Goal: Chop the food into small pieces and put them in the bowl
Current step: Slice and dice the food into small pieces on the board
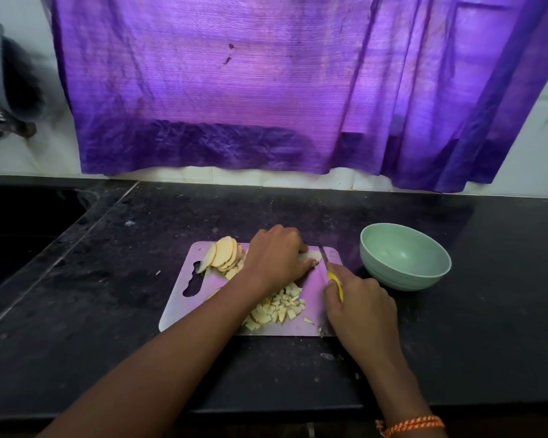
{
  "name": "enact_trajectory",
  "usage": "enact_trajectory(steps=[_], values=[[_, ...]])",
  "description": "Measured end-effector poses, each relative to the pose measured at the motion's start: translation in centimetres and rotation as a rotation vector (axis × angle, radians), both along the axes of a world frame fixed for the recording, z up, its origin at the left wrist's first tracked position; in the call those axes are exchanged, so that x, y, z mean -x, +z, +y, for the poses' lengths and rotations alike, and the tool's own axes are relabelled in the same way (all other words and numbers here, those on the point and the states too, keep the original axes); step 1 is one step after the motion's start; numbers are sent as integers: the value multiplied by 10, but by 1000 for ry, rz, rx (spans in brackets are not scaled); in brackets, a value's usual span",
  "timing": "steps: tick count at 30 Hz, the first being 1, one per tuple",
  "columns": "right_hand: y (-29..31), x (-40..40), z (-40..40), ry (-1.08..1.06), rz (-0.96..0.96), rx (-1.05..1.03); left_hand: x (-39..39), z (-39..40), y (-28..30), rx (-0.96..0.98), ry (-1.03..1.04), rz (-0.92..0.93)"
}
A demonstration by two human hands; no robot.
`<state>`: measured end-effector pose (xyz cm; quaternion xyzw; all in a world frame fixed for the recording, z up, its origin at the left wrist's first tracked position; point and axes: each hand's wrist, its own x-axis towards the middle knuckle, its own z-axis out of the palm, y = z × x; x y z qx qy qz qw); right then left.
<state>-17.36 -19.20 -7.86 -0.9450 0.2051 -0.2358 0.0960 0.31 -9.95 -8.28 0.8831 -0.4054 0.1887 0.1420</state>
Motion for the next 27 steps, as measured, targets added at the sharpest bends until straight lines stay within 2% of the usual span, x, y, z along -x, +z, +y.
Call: enact_trajectory(steps=[8,13,27], values=[[0,0,1,22,16,16,-7,1,-3,24,-7,27],[1,-3,3,32,106,26,-7,-2,-3,37,22,73],[-9,41,3,97,27,-64,0,-5,-1,42,66,55]])
